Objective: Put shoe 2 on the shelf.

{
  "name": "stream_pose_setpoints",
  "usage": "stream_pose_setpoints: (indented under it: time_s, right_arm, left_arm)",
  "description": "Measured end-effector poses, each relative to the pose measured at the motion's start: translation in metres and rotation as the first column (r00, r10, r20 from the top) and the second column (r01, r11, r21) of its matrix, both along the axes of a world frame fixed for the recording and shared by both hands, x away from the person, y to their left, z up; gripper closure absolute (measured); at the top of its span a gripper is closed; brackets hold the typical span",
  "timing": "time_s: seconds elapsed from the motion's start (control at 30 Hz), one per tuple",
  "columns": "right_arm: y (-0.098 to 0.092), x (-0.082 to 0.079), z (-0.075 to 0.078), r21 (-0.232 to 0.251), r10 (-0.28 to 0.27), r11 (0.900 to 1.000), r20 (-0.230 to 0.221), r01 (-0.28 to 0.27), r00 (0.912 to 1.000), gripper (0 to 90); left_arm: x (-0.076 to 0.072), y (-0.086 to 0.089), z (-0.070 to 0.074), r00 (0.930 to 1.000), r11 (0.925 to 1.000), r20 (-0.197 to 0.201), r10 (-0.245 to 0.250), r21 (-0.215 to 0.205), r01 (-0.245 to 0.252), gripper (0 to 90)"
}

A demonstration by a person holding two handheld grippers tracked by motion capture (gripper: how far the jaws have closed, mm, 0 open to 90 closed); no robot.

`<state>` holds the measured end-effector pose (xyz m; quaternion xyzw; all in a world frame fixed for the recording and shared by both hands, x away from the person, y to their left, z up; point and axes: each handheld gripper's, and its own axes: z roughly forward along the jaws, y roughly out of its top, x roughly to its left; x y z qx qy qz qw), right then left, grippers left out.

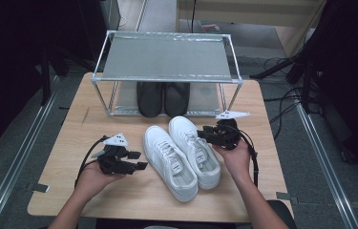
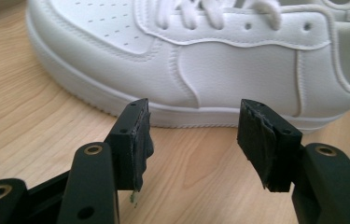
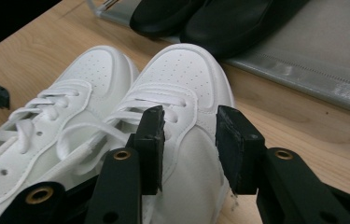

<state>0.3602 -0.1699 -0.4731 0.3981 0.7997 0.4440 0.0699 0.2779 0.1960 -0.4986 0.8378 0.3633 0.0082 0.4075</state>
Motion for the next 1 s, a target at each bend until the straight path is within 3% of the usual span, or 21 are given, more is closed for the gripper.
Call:
stream_pose_setpoints:
  time_s: [0.3,0.63,1.0]
  right_arm:
    - [-0.003,-0.014,0.008,0.027,0.0,1.0,0.008,0.0,1.0,61.0]
    - [0.0,-0.031,0.017,0.043,0.026,0.999,0.048,-0.028,0.9985,60.2]
    - [0.012,-0.049,0.02,0.038,0.06,0.997,0.045,-0.062,0.9971,59.1]
  left_arm:
    - [0.007,0.011,-0.003,0.9995,0.9995,-0.004,0.032,-0.004,-0.032,42.1]
    - [0.014,0.016,-0.004,0.9988,0.9988,-0.014,0.048,-0.011,-0.048,40.0]
    - [0.022,0.018,-0.003,0.9978,0.998,-0.025,0.062,-0.01,-0.062,40.0]
